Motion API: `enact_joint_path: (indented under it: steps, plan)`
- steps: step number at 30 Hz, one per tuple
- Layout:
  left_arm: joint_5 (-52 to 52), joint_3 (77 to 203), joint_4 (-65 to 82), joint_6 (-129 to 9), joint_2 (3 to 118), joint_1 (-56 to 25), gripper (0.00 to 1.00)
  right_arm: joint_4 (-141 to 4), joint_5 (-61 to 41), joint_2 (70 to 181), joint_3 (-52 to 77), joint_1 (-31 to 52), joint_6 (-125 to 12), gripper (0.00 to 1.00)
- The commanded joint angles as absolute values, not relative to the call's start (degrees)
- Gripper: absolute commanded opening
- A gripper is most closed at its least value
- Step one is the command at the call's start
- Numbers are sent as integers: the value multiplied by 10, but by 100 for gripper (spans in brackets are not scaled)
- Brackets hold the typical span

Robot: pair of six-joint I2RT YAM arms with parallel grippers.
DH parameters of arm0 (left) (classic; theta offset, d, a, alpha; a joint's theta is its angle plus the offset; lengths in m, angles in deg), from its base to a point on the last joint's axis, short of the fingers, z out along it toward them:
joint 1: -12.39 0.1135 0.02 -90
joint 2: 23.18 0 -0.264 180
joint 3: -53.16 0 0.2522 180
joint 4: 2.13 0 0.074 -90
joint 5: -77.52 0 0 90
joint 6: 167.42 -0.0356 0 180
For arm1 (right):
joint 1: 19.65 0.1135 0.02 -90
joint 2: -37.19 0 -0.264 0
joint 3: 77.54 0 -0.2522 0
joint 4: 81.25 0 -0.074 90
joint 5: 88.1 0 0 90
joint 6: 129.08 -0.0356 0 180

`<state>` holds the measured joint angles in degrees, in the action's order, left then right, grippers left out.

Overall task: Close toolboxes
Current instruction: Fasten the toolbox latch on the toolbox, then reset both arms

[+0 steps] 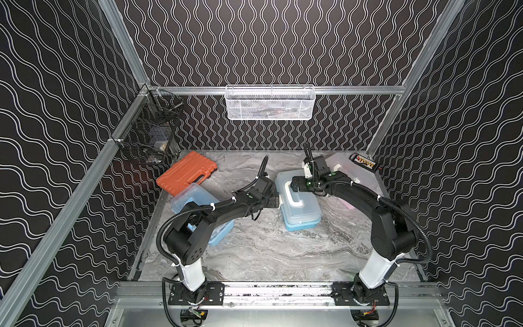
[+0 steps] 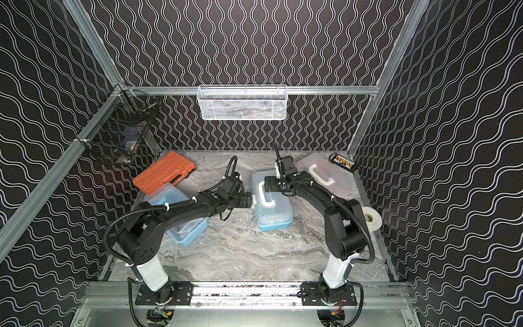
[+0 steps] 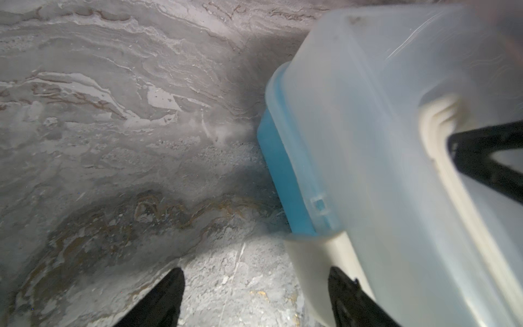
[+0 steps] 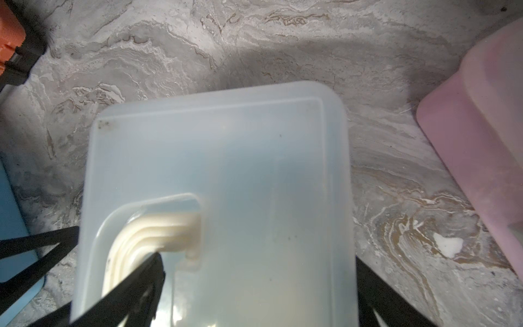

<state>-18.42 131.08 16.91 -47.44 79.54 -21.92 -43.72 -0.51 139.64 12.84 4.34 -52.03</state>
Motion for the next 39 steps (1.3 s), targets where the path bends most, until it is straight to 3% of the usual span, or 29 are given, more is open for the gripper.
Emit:
enact_joint_path:
  steps: [1,21,26,29,34,39]
  plan:
    - [-147,1307,128,-462,813,-228,84,-358,-20,1410,138,50,-507,96]
    - [-147,1282,47,-435,829,-232,85,-368,-59,1427,150,60,-504,94]
    - [-180,1275,86,-464,786,-229,89,-364,-24,1425,118,59,-509,97]
    - [-201,1287,118,-503,756,-228,99,-346,4,1423,77,58,-501,99]
    - [-222,1276,137,-566,684,-228,99,-331,46,1387,33,53,-488,99]
    - [-224,1199,110,-585,589,-228,99,-343,79,1312,82,36,-507,99]
